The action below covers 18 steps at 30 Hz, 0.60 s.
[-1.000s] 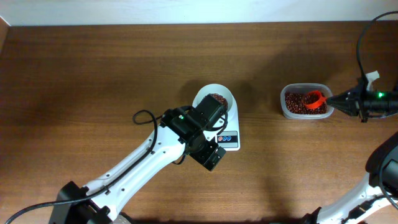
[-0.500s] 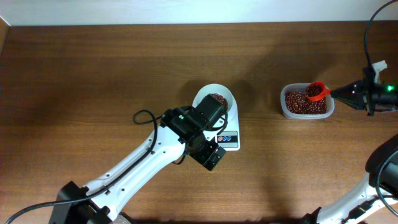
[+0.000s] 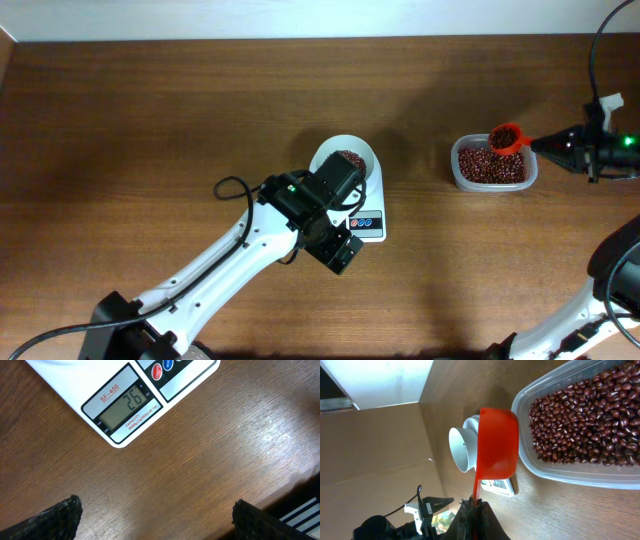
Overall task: Scoop item into bowl and weigh 50g on scale
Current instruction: 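Carry the filled scoop with the right gripper over the bowl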
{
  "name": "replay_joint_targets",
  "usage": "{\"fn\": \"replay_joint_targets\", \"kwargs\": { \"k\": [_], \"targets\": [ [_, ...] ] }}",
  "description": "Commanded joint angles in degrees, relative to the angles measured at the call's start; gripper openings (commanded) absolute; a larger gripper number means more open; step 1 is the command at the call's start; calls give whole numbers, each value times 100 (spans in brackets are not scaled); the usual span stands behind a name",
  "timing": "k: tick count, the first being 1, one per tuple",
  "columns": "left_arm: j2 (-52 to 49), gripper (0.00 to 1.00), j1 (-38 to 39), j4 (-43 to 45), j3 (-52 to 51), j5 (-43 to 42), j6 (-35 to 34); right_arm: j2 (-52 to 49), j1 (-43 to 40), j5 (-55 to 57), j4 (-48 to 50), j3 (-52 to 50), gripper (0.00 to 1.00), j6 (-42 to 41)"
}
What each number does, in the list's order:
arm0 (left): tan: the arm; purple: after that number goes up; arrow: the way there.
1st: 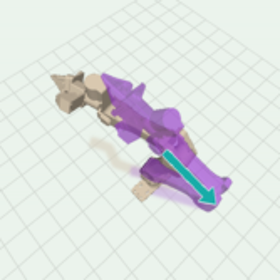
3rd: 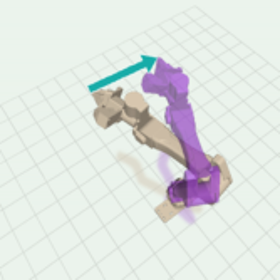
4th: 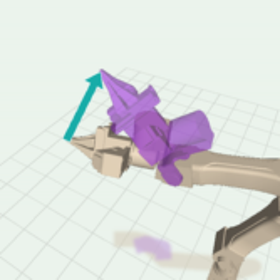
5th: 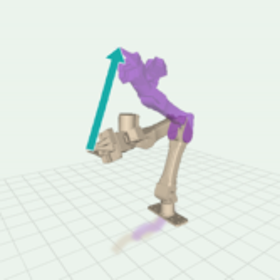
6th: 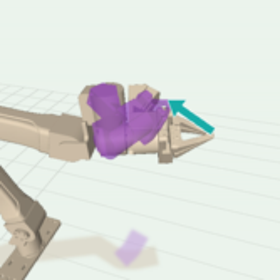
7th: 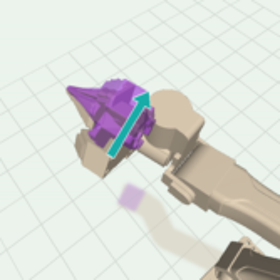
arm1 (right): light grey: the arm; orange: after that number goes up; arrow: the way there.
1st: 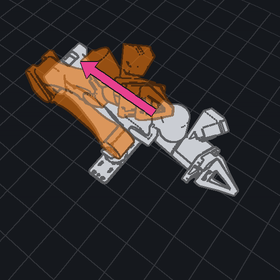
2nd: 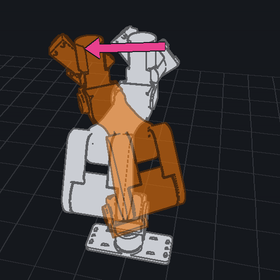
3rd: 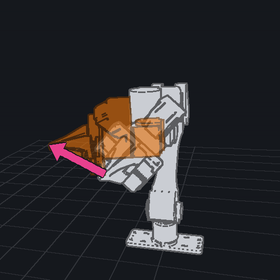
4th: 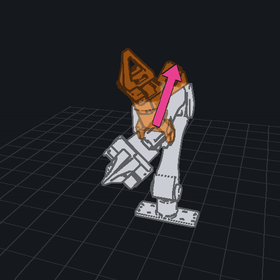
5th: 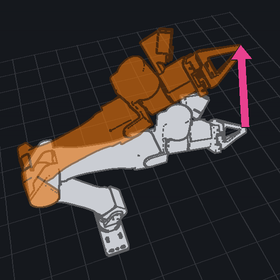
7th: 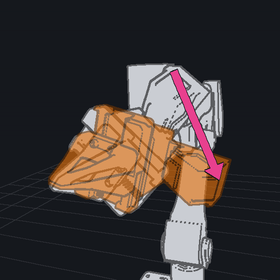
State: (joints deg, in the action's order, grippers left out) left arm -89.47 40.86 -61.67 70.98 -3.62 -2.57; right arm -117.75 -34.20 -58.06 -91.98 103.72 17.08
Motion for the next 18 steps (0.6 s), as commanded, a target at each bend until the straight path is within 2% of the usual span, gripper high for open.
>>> {"fn": "replay_joint_targets", "kwargs": {
  "k": [1,6,18],
  "targets": [
    [146,99,-11,7,-44,42,92,-2,179,-227,-17,122,4,221],
    [146,99,-9,9,-44,39,92,-2,627,-330,55,122,4,221],
    [146,99,-11,9,-44,42,92,-2,2459,-393,339,122,4,195]
  ]
}}
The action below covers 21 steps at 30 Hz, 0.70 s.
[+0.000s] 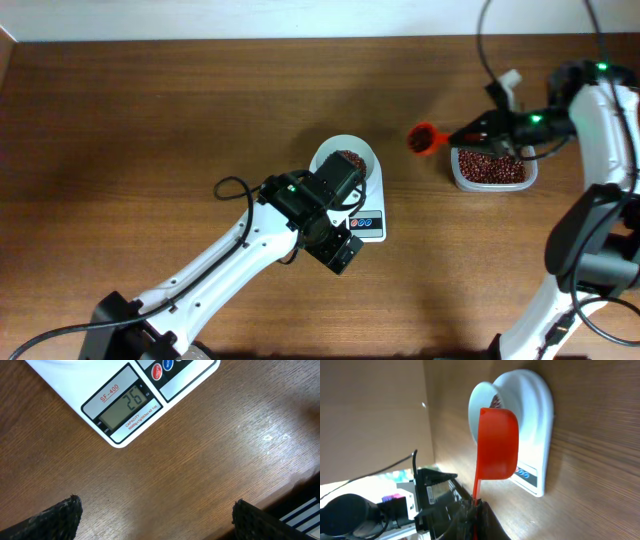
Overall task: Scoop item into bowl and weigh 50g on scale
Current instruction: 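Carry the filled scoop with the right gripper over the bowl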
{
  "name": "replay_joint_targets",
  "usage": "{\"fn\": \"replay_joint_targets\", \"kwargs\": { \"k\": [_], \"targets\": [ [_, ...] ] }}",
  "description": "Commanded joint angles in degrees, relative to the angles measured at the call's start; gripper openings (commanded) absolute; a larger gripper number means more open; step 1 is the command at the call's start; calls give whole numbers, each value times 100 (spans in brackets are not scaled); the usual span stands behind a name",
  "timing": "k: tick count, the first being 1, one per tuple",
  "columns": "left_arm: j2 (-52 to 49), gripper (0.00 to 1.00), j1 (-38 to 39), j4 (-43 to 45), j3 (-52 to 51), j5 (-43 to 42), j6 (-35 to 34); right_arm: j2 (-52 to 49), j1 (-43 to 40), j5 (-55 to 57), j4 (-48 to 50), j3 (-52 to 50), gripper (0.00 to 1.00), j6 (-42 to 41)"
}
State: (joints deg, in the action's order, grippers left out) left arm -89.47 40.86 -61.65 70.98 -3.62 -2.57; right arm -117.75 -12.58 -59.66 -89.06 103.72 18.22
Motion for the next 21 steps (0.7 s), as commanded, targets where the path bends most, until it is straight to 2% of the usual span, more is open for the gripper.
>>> {"fn": "replay_joint_targets", "kwargs": {
  "k": [1,7,11,16,21],
  "targets": [
    [146,99,-9,7,-44,42,92,-2,503,-280,111,122,4,79],
    [146,99,-9,7,-44,42,92,-2,1279,-271,780,122,4,-566],
    [146,99,-9,7,-44,42,92,-2,1685,-201,1185,122,4,-566],
    [146,99,-9,7,-44,39,92,-2,1991,496,1526,149,4,-898],
    [146,99,-11,4,-44,39,92,4,2332,1473,1340,798,4,-973]
  ]
}}
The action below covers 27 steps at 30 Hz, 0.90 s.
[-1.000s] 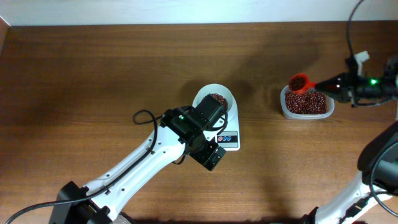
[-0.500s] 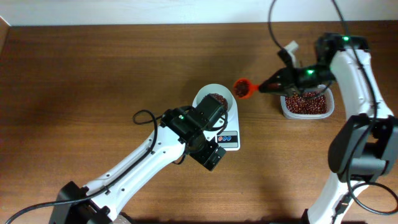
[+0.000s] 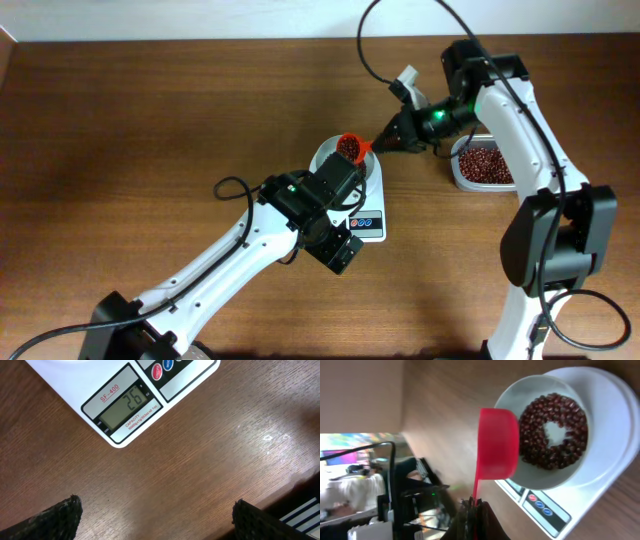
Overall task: Scoop item into bowl and weigh 50g on scale
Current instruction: 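Carry the filled scoop with the right gripper over the bowl, then tilt the scoop gradually with the right gripper, trickling beans into the bowl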
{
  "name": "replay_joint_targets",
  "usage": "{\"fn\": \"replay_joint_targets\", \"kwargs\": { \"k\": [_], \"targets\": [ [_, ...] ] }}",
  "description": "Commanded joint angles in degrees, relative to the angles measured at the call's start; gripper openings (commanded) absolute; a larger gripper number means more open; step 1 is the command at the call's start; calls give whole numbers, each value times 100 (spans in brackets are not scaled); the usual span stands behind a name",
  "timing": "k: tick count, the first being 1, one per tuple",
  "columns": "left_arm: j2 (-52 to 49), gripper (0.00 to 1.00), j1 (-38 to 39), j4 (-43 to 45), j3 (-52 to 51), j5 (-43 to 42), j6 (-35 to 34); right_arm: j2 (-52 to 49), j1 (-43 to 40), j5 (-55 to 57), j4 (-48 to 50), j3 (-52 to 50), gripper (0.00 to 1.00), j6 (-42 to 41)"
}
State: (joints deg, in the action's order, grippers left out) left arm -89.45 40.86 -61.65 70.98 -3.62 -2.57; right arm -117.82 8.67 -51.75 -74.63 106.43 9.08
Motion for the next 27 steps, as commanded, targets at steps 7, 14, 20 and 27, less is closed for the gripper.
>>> {"fn": "replay_joint_targets", "kwargs": {
  "k": [7,14,20,27],
  "targets": [
    [144,99,-9,7,-44,39,92,15,654,2352,-960,1834,4,-57],
    [144,99,-11,7,-44,39,92,13,669,2378,-942,1851,4,-57],
    [144,99,-9,7,-44,39,92,13,671,2371,-944,1851,4,-59],
    [144,99,-11,7,-44,39,92,13,669,2243,-944,1851,4,-59]
  ]
}}
